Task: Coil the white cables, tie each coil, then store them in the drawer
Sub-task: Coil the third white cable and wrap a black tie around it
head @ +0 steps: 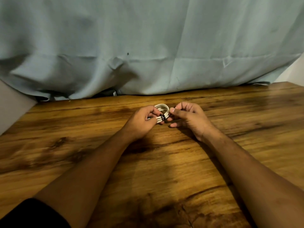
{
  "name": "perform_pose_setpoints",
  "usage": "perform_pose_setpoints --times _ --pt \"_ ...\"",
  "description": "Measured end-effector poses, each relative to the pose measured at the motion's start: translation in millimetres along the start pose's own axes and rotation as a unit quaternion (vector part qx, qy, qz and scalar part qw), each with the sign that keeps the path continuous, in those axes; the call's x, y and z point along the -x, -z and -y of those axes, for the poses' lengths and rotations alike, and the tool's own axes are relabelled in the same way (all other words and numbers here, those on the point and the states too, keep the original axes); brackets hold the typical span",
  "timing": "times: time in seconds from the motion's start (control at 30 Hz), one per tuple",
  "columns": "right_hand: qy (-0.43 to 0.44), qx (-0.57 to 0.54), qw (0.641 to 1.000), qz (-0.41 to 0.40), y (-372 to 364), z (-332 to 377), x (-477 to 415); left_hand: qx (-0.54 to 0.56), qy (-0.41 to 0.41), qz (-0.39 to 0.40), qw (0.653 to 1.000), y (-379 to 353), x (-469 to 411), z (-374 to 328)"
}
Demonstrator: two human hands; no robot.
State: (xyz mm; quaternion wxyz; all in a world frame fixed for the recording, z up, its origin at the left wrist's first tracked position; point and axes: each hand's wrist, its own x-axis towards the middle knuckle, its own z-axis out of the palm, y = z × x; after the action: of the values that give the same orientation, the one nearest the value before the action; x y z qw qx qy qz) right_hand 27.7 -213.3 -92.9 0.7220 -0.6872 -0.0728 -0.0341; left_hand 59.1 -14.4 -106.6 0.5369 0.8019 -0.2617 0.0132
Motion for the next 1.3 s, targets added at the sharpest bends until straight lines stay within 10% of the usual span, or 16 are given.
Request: perform_pose_setpoints --times 1.3 --pt "0.016 -0.099 0.995 0.02 -5.8 7.6 2.9 0.023 -0.033 0.028 0.999 5.4 -5.1 2.1"
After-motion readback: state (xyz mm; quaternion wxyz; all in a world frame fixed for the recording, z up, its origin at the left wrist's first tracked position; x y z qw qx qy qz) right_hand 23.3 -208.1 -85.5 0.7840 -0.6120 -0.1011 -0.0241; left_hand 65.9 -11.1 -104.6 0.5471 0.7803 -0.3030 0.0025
